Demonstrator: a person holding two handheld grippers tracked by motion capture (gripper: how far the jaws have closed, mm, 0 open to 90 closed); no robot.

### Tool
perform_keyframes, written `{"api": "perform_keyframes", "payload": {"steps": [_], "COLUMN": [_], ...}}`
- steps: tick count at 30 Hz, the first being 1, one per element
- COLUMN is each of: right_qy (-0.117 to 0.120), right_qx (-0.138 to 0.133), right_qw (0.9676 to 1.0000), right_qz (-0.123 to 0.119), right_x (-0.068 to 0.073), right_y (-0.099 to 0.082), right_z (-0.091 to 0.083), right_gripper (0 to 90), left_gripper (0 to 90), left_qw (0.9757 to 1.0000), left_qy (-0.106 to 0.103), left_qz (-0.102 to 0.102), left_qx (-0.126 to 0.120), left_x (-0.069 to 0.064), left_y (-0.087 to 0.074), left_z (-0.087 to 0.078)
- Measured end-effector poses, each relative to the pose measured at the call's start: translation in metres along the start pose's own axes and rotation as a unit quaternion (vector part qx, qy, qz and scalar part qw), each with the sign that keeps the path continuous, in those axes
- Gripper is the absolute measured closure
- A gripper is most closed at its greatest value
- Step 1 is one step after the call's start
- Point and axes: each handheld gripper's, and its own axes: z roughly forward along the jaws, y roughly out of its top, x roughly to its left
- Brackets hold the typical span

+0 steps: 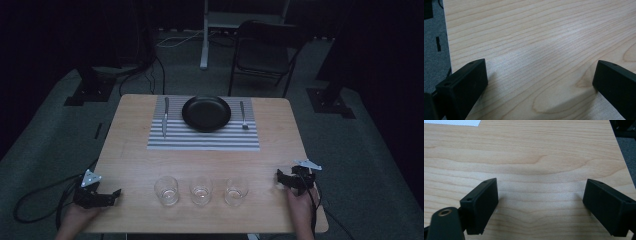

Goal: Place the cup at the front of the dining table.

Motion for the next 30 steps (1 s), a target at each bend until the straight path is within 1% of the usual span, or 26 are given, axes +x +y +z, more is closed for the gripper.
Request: {"api": "perform_keyframes", "payload": {"steps": [4,12,13,14,16,17,21,22,23,24,25,26,29,30], "right_qy": [0.000,0.000,0.000,0.000,0.000,0.000,0.000,0.000,0.000,0.000,0.000,0.000,0.000,0.000], "right_qx": [0.000,0.000,0.000,0.000,0.000,0.000,0.000,0.000,0.000,0.000,0.000,0.000,0.000,0.000], "right_qw": [1.0000,1.0000,1.0000,1.0000,1.0000,1.0000,1.0000,1.0000,1.0000,1.0000,1.0000,1.0000,1.0000,1.0000], "right_qz": [0.000,0.000,0.000,0.000,0.000,0.000,0.000,0.000,0.000,0.000,0.000,0.000,0.000,0.000], "right_x": [0.0000,0.0000,0.0000,0.0000,0.0000,0.0000,0.0000,0.0000,0.0000,0.0000,0.0000,0.0000,0.0000,0.0000], "right_y": [0.0000,0.0000,0.0000,-0.0001,0.0000,0.0000,0.0000,0.0000,0.0000,0.0000,0.0000,0.0000,0.0000,0.0000], "right_z": [0.0000,0.0000,0.0000,0.0000,0.0000,0.0000,0.0000,0.0000,0.0000,0.0000,0.0000,0.0000,0.0000,0.0000], "right_gripper": [12.4,12.4,12.4,12.4,12.4,12.4,12.4,12.4,12.4,12.4,12.4,12.4,12.4,12.4], "left_gripper": [0.1,0.2,0.3,1.3,1.4,1.4,1.4,1.4,1.4,1.4,2.0,4.7,4.7,4.7], "left_qw": [1.0000,0.9999,1.0000,1.0000,0.9999,0.9999,0.9997,0.9997,0.9997,0.9996,0.9994,0.9993,0.9991,0.9991], "left_qy": [-0.002,-0.006,-0.001,0.005,0.007,0.013,0.006,0.006,0.001,0.001,-0.008,-0.009,-0.016,-0.015], "left_qz": [0.002,0.007,-0.001,-0.004,-0.006,0.002,0.020,0.020,0.023,0.025,0.025,0.025,0.030,0.031], "left_qx": [0.000,0.007,0.004,0.006,0.005,0.002,-0.008,-0.008,-0.012,-0.016,-0.024,-0.027,-0.026,-0.026], "left_x": [0.0009,0.0039,0.0043,0.0049,0.0049,0.0031,-0.0014,-0.0014,-0.0015,-0.0015,-0.0008,-0.0008,-0.0014,-0.0020], "left_y": [0.0001,0.0019,0.0016,0.0016,0.0013,0.0007,-0.0001,-0.0001,-0.0006,-0.0011,-0.0022,-0.0025,-0.0027,-0.0028], "left_z": [0.0002,0.0002,0.0001,-0.0004,-0.0007,-0.0017,-0.0035,-0.0035,-0.0044,-0.0053,-0.0069,-0.0072,-0.0075,-0.0074]}}
